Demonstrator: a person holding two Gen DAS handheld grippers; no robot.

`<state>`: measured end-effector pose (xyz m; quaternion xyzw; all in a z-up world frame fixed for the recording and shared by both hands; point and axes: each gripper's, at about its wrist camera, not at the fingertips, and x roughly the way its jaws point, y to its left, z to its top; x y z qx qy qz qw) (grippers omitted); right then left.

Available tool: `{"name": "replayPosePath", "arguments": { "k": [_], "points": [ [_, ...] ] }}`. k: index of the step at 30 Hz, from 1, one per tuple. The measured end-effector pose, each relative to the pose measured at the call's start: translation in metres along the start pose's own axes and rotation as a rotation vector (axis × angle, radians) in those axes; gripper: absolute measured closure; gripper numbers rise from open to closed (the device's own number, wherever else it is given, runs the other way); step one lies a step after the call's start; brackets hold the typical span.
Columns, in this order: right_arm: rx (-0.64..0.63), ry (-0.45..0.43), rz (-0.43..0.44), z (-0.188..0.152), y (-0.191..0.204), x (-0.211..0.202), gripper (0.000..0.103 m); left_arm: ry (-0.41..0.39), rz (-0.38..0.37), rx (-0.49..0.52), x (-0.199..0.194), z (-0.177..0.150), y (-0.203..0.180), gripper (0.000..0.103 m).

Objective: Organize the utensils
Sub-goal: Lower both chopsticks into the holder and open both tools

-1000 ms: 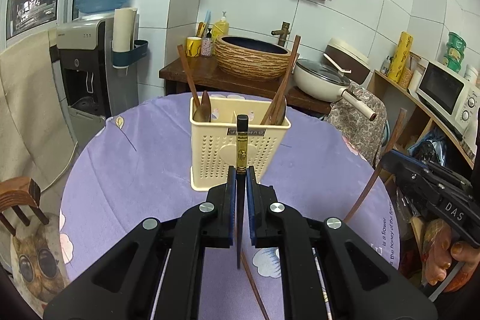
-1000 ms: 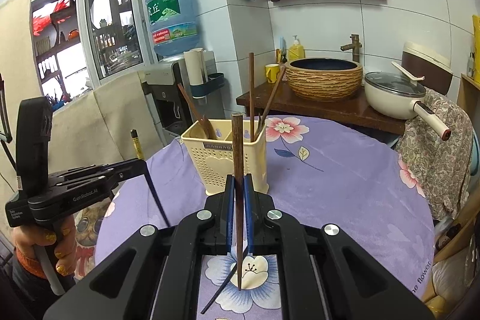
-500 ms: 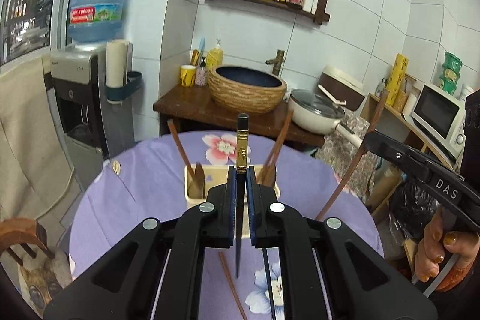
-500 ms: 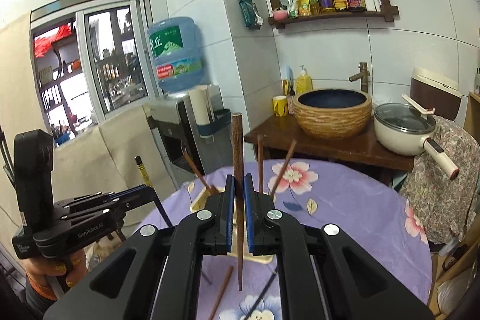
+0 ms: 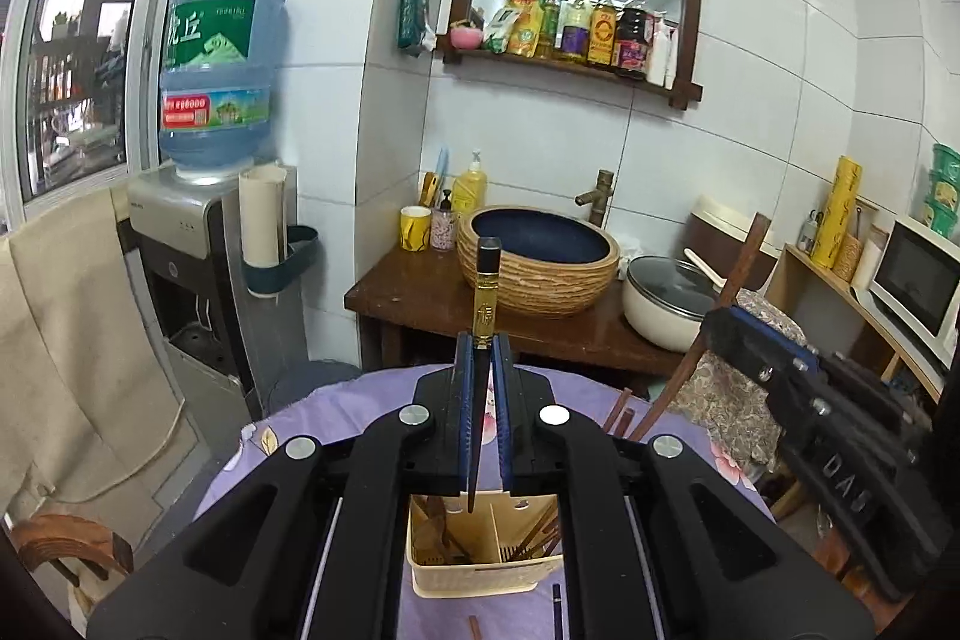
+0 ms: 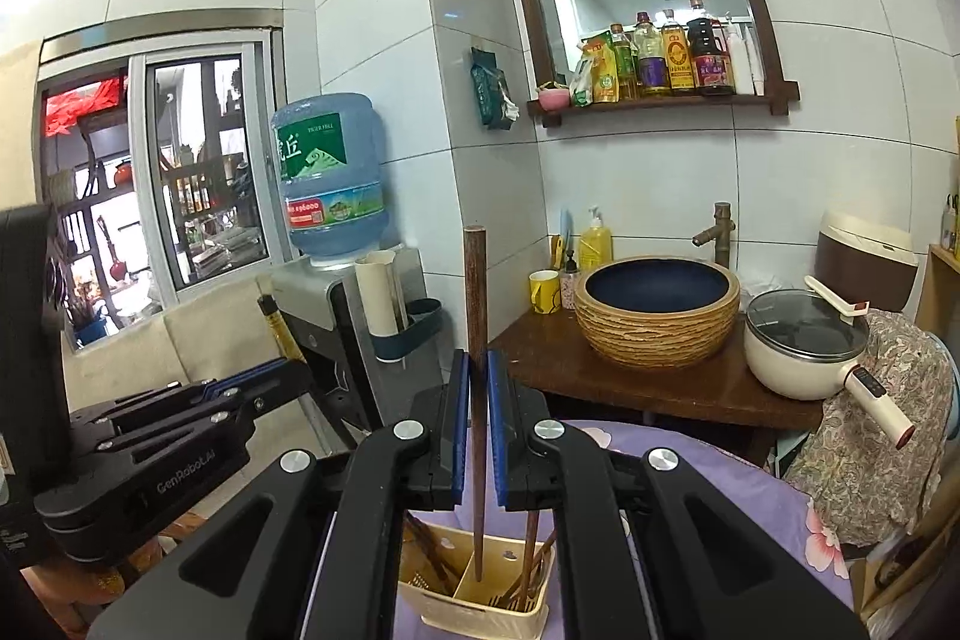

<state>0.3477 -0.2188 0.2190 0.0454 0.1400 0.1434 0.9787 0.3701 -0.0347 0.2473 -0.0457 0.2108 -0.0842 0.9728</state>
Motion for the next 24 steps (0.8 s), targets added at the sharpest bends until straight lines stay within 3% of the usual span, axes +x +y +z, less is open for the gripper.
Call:
{"name": "replayPosePath", "arguments": {
  "k": [10, 21, 24],
  "points": [
    [-0.004, 0.115, -0.043, -0.075, -0.004, 0.041, 0.096, 0.150, -0.010, -0.040, 0.052, -0.069, 0.010, 0.096],
    [-0.065, 0.129, -0.086, -0.108, 0.003, 0.045, 0.096, 0.208, 0.003, -0.025, 0.069, -0.118, 0.010, 0.096],
    [-0.071, 0.099, -0.082, -0.109, 0.003, 0.036, 0.085, 0.210, -0.001, -0.042, 0.064, -0.125, 0.014, 0.096]
  ]
}}
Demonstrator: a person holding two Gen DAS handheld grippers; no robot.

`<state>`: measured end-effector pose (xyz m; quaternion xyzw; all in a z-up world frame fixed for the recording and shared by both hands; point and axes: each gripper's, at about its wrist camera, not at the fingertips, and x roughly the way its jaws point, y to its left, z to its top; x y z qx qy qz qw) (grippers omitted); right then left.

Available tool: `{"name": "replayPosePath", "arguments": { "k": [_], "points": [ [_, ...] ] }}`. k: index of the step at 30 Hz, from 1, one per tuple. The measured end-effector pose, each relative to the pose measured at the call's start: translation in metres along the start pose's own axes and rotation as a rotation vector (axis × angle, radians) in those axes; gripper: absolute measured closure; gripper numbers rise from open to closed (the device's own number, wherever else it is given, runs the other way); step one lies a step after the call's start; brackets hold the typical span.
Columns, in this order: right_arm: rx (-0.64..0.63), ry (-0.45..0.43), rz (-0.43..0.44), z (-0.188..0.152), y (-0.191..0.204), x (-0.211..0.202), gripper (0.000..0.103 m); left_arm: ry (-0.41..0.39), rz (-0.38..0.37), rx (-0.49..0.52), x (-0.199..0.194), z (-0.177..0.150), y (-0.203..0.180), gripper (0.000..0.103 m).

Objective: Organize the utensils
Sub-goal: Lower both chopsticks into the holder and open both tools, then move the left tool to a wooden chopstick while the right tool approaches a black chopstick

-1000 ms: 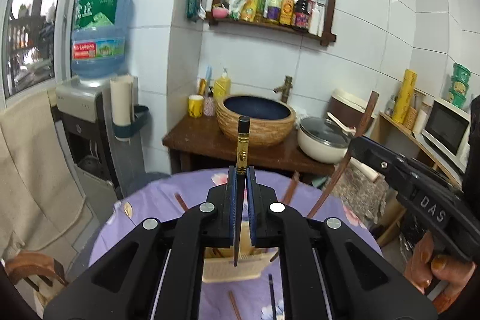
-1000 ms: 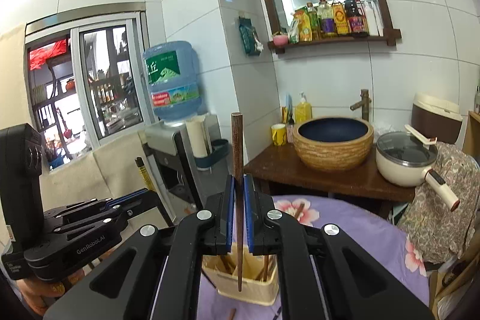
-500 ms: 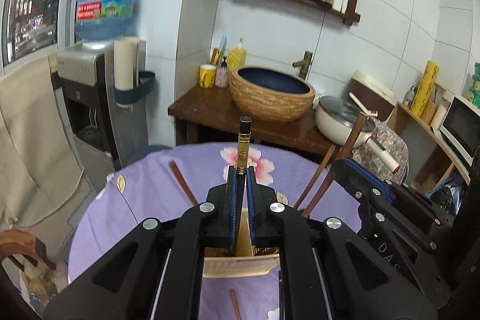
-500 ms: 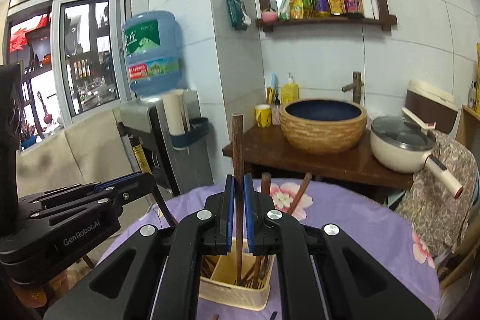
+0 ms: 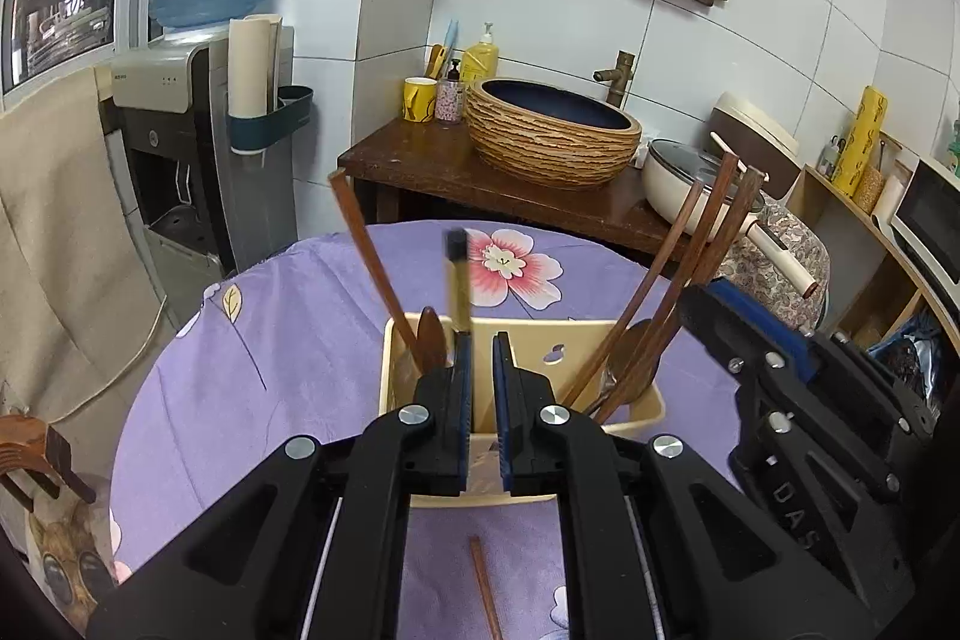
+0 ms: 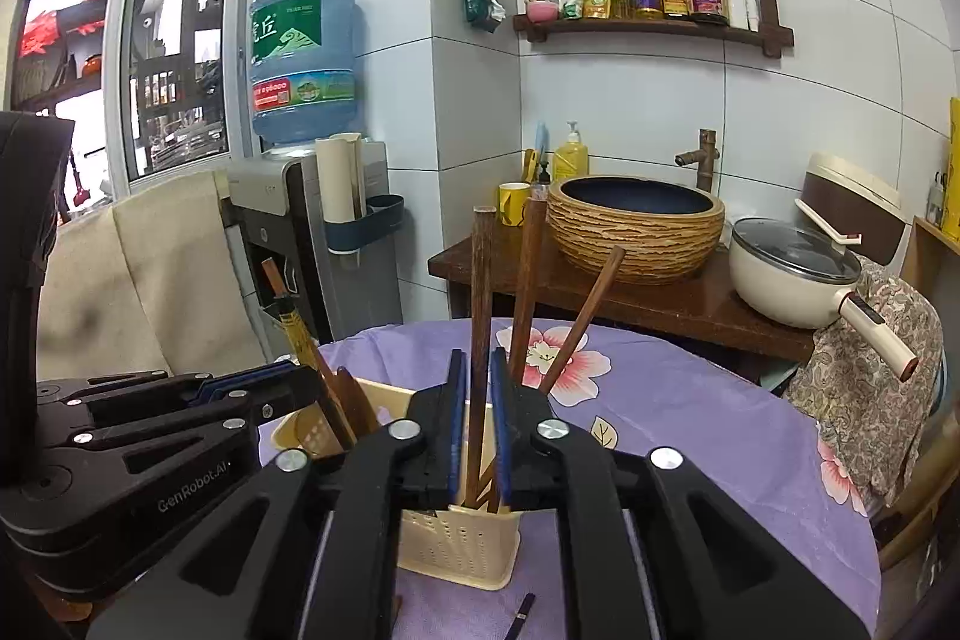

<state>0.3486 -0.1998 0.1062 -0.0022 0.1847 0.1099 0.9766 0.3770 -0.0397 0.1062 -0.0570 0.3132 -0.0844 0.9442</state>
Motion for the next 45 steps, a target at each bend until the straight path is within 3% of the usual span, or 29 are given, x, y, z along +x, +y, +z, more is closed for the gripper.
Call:
{"name": "replayPosePath", "arguments": {
  "k": [1, 2, 3, 4, 6, 8, 11, 14, 25, 28, 38, 45],
  "points": [
    [-0.002, -0.014, -0.005, 0.000, -0.001, -0.004, 0.082, -0.002, 0.001, -0.001, -0.002, -0.001, 0.001, 0.093],
    [-0.009, -0.037, -0.009, 0.001, -0.001, -0.011, 0.071, -0.011, 0.005, 0.000, -0.007, -0.004, 0.002, 0.090],
    [-0.014, -0.056, -0.009, 0.002, -0.002, -0.018, 0.058, -0.027, 0.008, 0.000, -0.014, -0.006, 0.003, 0.079],
    [-0.017, -0.078, -0.009, 0.002, -0.004, -0.027, 0.055, -0.051, 0.009, -0.004, -0.022, -0.010, 0.006, 0.061],
    [-0.019, -0.099, -0.018, 0.000, -0.007, -0.039, 0.049, -0.093, 0.009, -0.010, -0.037, -0.017, 0.011, 0.037],
    [-0.017, -0.097, -0.029, -0.005, -0.012, -0.048, 0.037, -0.115, 0.025, -0.010, -0.048, -0.027, 0.015, 0.034],
    [-0.004, -0.039, -0.045, -0.021, -0.019, -0.051, 0.033, -0.101, 0.037, -0.004, -0.053, -0.048, 0.022, 0.020],
    [-0.006, 0.027, -0.075, -0.042, -0.022, -0.049, 0.028, -0.074, 0.082, 0.003, -0.053, -0.074, 0.027, 0.019],
    [0.057, 0.313, -0.119, -0.140, -0.014, -0.022, 0.028, 0.137, 0.150, -0.039, -0.019, -0.167, 0.039, 0.017],
    [0.076, 0.355, -0.123, -0.155, -0.010, -0.015, 0.031, 0.162, 0.156, -0.026, -0.011, -0.178, 0.036, 0.017],
    [0.130, 0.491, -0.105, -0.175, -0.013, 0.021, 0.058, 0.200, 0.150, 0.014, -0.001, -0.191, 0.023, 0.018],
    [0.112, 0.516, -0.127, -0.180, -0.013, 0.038, 0.062, 0.213, 0.142, 0.038, 0.003, -0.193, 0.013, 0.018]
  ]
}}
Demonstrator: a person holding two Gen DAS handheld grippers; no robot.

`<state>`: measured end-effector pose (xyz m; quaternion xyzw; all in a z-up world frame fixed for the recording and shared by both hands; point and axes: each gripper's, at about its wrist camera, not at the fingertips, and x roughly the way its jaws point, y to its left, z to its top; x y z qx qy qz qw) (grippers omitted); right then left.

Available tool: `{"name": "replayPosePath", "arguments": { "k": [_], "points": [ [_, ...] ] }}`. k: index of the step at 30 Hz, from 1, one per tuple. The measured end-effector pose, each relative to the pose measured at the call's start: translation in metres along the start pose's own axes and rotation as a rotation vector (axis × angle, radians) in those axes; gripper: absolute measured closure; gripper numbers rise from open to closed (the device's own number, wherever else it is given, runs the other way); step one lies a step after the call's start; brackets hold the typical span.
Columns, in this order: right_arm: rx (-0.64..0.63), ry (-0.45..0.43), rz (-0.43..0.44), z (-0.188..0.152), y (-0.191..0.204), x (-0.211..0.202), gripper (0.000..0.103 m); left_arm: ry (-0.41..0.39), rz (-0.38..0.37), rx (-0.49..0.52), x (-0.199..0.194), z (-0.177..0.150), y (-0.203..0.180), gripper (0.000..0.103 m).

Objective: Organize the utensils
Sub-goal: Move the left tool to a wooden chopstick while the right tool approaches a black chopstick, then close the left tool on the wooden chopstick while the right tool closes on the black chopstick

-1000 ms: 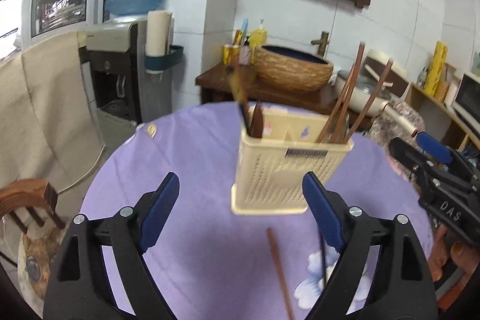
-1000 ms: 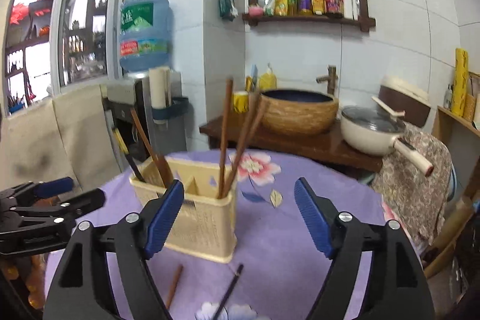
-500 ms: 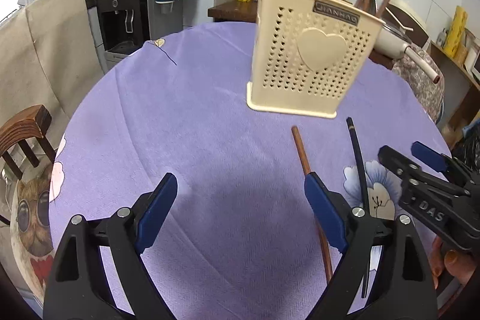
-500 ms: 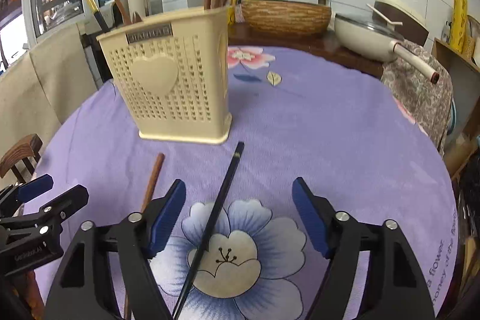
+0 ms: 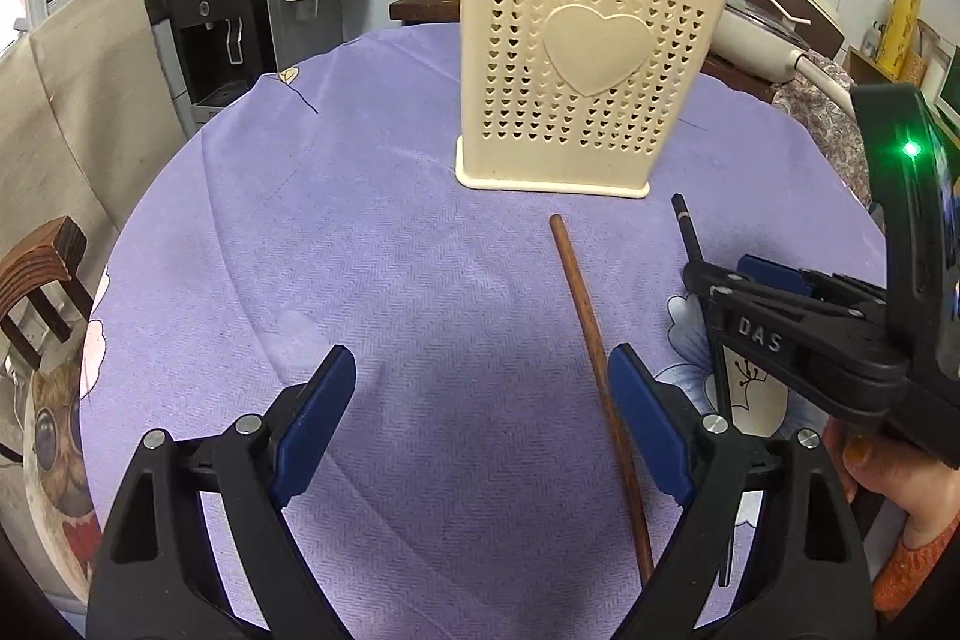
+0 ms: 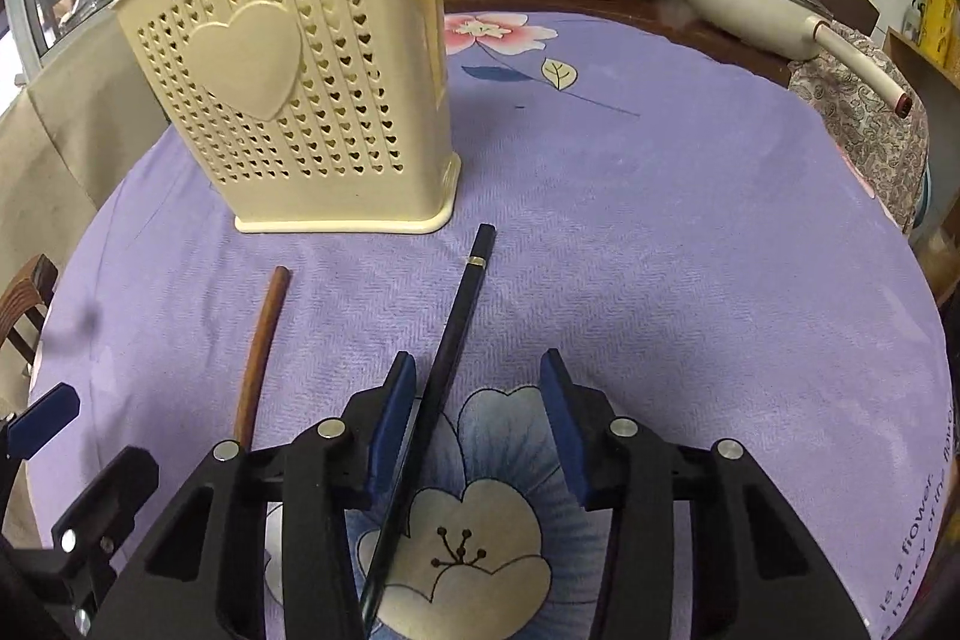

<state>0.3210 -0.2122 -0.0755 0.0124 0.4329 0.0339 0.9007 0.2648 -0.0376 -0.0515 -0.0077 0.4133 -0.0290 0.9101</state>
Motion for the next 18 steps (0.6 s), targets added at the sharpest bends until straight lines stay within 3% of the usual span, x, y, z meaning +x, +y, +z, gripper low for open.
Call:
{"name": "replayPosePath", "arguments": {
  "k": [10, 18],
  "points": [
    [0.006, 0.004, 0.000, 0.015, -0.005, 0.009, 0.071, 0.017, -0.009, 0.003, 0.005, 0.000, -0.004, 0.019],
    [-0.020, -0.003, -0.010, 0.016, -0.005, 0.011, 0.074, 0.040, -0.028, 0.031, 0.016, 0.004, -0.021, 0.031]
  ]
}}
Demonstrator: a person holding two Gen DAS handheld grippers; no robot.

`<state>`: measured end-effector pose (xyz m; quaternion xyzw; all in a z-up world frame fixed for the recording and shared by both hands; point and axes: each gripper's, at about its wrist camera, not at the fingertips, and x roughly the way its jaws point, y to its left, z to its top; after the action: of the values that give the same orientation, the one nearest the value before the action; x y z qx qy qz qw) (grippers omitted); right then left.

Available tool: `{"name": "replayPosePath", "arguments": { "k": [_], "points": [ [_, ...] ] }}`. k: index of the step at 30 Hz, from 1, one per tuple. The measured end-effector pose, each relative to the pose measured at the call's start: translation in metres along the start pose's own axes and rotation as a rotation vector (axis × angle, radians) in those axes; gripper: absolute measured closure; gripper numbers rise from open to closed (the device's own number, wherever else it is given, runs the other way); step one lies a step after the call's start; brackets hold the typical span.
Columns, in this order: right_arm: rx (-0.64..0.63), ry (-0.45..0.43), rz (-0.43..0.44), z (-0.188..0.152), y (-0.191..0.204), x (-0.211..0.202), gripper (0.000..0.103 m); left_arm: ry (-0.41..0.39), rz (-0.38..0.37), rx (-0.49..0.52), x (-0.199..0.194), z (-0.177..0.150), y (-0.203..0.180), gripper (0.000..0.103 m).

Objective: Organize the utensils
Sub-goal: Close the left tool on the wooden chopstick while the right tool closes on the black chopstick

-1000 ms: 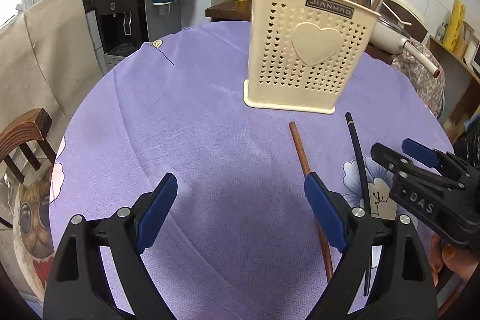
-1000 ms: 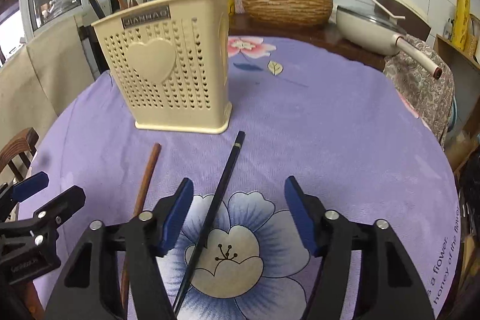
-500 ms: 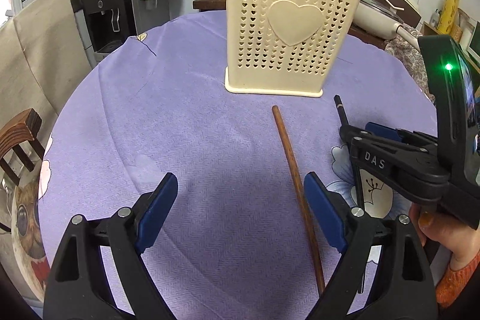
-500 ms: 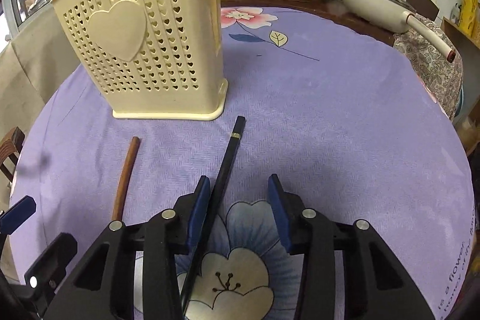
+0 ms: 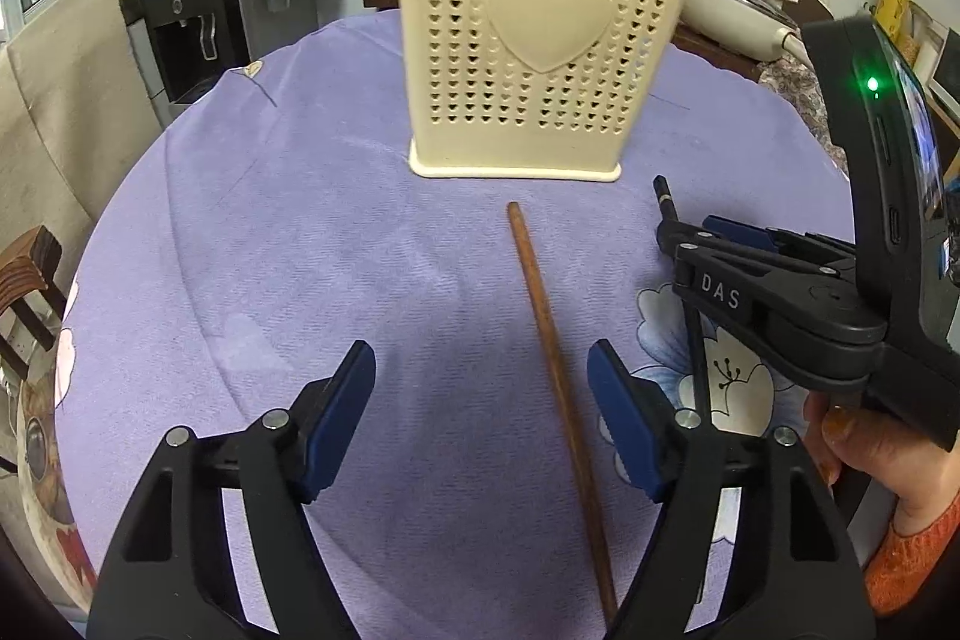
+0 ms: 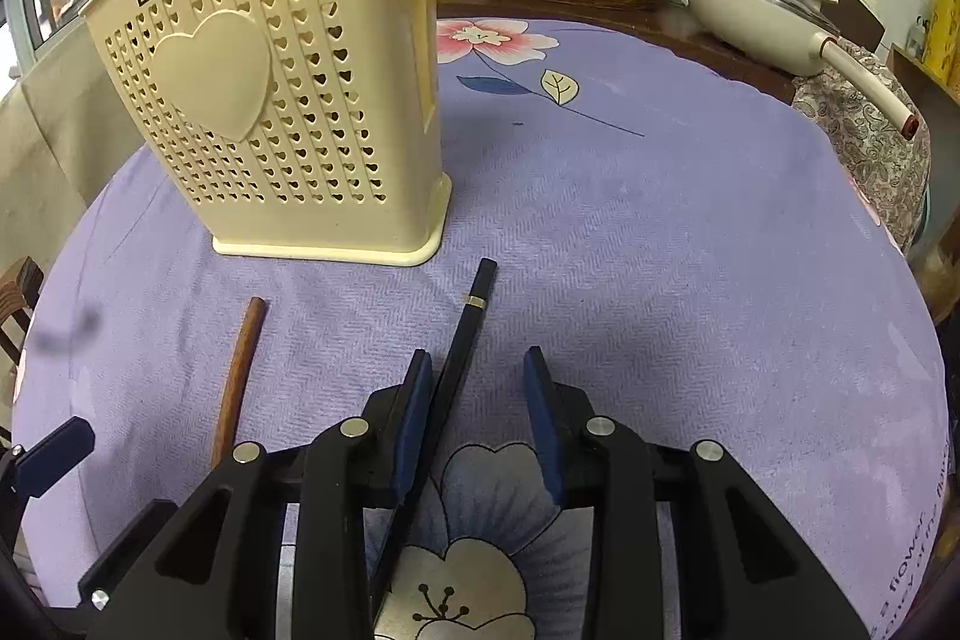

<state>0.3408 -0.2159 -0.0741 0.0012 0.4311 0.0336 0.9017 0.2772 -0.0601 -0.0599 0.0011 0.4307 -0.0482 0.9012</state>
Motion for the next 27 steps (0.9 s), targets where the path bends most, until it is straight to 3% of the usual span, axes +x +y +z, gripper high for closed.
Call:
{"name": "replayPosePath", "arguments": {
  "k": [13, 27],
  "points": [
    [0.012, 0.007, 0.013, 0.002, -0.003, 0.001, 0.076, 0.039, 0.006, 0.039, 0.028, 0.009, -0.021, 0.061],
    [0.020, 0.010, 0.024, 0.005, -0.006, 0.003, 0.077, 0.040, 0.029, 0.025, 0.040, 0.026, -0.009, 0.087]
  ]
}}
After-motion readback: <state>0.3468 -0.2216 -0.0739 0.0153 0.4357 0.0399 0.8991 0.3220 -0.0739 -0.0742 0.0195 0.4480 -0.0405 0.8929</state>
